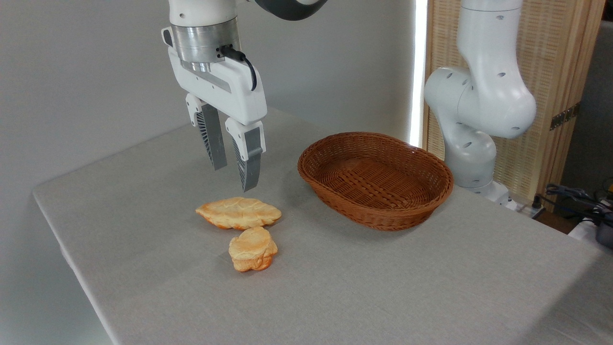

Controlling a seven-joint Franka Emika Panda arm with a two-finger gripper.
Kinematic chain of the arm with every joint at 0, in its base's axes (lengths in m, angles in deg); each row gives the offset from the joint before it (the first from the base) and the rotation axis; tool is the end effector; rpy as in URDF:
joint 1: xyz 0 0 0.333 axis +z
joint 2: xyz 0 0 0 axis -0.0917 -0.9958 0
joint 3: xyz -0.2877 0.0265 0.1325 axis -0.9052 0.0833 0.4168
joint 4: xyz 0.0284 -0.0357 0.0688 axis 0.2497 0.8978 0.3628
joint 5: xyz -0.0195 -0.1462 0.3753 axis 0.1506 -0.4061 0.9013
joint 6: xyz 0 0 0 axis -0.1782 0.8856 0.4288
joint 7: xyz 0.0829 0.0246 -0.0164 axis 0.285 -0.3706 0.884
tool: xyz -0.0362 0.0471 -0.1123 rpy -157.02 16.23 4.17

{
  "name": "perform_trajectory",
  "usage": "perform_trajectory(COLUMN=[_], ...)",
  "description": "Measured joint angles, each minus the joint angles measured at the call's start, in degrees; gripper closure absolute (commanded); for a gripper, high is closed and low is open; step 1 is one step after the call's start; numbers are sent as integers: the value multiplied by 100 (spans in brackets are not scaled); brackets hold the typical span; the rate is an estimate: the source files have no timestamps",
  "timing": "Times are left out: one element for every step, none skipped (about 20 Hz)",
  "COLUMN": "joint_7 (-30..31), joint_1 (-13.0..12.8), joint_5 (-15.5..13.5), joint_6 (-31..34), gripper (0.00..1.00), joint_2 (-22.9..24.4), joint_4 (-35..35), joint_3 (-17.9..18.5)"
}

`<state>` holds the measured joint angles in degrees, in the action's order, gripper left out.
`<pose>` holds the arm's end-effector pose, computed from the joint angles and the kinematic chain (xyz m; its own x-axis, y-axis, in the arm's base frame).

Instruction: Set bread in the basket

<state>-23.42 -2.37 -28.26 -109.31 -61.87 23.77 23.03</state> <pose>0.5534 -0.0852 0.5569 0.7153 -0.6950 0.0730 -0.6976 -0.7164 0.0148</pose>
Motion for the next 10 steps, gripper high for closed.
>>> perform_trajectory(joint_7=[0,0,0,0,0,0,0,0,0,0], joint_1=[0,0,0,1,2,2,2,2,2,2], joint_5=[0,0,0,0,0,0,0,0,0,0], joint_6=[0,0,0,0,5,16,29,42,49,56], gripper=[0,0,0,0,0,0,0,0,0,0], joint_2=[0,0,0,0,0,0,0,0,0,0], joint_4=[0,0,0,0,0,0,0,0,0,0], joint_3=[0,0,3,6,9,9,9,9,9,9])
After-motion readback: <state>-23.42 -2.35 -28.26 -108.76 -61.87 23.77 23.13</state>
